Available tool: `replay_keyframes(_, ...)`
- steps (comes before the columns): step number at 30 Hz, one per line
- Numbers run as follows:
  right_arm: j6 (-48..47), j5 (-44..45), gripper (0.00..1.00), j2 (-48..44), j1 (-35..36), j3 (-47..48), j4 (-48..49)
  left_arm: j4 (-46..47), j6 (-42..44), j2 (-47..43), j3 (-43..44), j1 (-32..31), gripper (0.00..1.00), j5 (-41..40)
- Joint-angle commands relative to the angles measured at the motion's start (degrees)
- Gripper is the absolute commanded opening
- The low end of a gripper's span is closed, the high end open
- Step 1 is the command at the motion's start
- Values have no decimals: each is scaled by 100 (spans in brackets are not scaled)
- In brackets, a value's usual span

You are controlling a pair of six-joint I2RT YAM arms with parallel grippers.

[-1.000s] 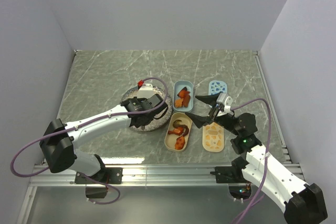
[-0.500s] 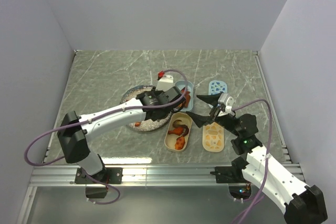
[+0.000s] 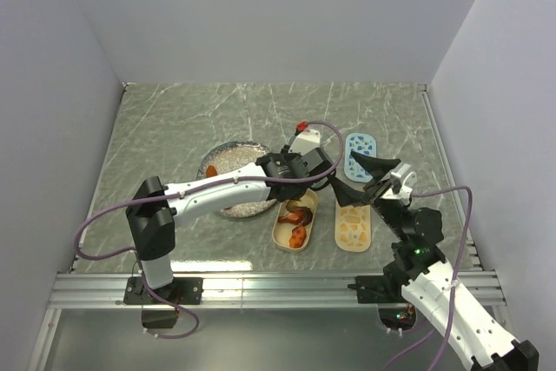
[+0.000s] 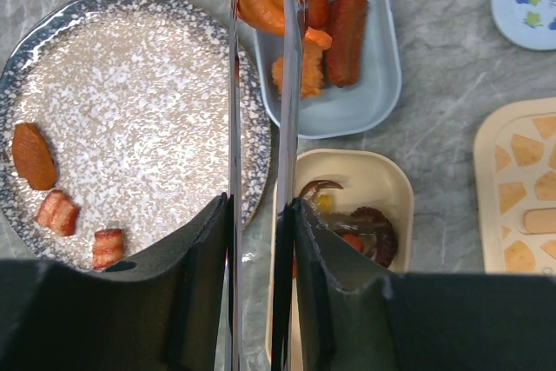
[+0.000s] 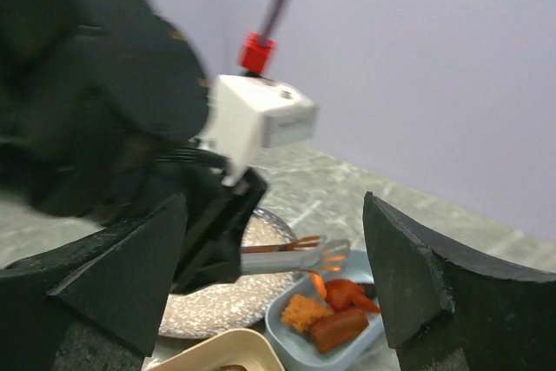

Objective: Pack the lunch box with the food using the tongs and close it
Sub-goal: Place the food into the lunch box

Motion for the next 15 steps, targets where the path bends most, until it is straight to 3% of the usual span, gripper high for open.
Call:
replay_keyframes(1,211,886,89,-37,-23,-29,-178,249,93,-234,49,-120,27,-60)
replay_keyframes(7,387,1739,90,-239,-14,-90,-310,4,-223,-410,-223,-427,27,-305)
replay_keyframes(15,449,1872,92,-213,-31,-117,-310,-436,-891,-893,-715,-999,27,-561)
